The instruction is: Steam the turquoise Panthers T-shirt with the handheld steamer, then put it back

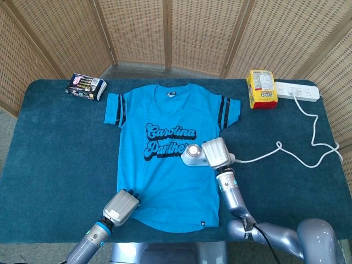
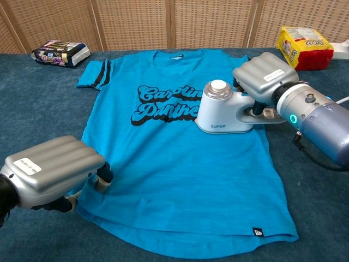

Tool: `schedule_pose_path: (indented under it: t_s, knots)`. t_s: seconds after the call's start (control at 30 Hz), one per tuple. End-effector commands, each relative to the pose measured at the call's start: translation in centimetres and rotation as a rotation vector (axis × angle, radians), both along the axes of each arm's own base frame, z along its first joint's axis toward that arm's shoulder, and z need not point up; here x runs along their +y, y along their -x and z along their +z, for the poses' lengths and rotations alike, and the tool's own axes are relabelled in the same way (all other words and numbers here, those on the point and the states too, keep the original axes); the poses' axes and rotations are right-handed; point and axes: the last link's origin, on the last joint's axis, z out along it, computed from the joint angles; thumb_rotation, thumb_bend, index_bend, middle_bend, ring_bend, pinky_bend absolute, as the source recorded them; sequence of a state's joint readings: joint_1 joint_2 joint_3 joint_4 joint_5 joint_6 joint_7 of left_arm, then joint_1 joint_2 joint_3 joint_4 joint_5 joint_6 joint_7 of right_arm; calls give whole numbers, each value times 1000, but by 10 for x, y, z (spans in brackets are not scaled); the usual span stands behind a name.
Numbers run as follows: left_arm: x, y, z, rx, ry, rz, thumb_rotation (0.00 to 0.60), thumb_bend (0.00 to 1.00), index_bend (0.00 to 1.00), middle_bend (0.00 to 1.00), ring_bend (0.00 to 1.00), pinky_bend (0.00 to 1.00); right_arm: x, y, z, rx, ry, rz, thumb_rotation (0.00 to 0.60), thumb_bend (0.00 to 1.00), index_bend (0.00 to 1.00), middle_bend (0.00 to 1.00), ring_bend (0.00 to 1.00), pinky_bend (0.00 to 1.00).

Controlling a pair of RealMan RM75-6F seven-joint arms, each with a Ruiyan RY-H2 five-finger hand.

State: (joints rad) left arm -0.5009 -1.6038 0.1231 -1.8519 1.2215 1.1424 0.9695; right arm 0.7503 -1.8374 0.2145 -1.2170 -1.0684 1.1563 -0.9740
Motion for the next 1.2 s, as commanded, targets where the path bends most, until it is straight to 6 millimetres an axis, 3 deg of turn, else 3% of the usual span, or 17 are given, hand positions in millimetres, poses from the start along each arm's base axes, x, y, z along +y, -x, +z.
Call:
schedule_pose_path:
  t_s: [0.03,0.53,1.2]
  knots:
    - [0,0,0,-1,0,0,599,482,659,505,451,576,9,-1,-1,12,-19,19,600,262,782,774,802,732]
    - [0,0,-3,-7,10,-7,599,482,659,505,451,576,50,11,6,56,-94,61,600,258,783,773,802,733]
    - [-1,-1,-4,-8,13,-11,599,482,659,505,451,577,78,10,13,78,-135,91,600,252,783,774,802,733]
